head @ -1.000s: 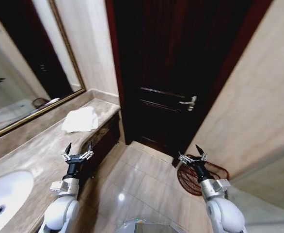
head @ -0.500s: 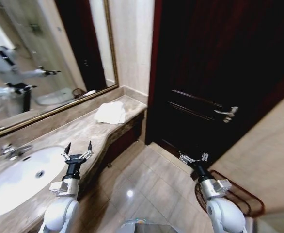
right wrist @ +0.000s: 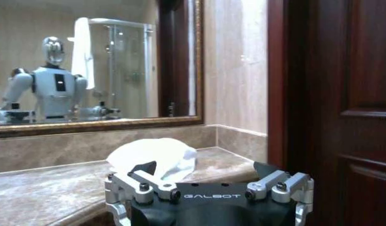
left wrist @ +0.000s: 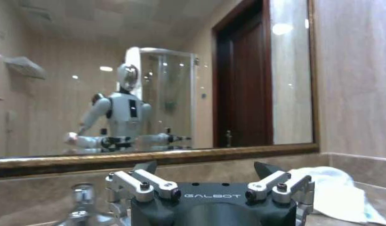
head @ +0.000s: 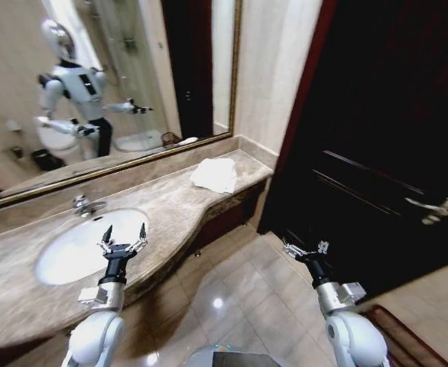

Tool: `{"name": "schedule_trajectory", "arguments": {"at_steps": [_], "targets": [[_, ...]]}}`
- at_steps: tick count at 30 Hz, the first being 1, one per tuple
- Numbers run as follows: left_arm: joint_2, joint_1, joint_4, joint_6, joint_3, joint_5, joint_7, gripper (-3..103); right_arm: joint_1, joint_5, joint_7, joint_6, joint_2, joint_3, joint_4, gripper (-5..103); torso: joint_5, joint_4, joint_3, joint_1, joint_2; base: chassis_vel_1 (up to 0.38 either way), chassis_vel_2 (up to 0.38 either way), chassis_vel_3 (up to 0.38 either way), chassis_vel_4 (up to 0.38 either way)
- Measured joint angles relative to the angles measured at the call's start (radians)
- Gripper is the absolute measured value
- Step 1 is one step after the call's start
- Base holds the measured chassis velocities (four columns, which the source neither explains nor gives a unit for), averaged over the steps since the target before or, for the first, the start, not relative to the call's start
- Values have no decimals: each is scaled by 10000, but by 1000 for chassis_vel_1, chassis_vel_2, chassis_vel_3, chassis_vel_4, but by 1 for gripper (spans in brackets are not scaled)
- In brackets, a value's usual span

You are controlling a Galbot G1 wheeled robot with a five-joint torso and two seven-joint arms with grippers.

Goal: Discard the used towel into the hamper.

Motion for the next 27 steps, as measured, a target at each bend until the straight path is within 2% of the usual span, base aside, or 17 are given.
{"name": "schedule_trajectory", "arguments": {"at_steps": [13,27], "targets": [[18,7,47,-51,-9,78,-9,100,27,15,-26,162,37,24,-106,100,1,-4,1,-1,6,7,12,9,7],[-34,14,30,44,18,163,-4,100,3,43,0,257,26,54,-141,100,0,-5,4,5,7,-68,72,72,-65]]}}
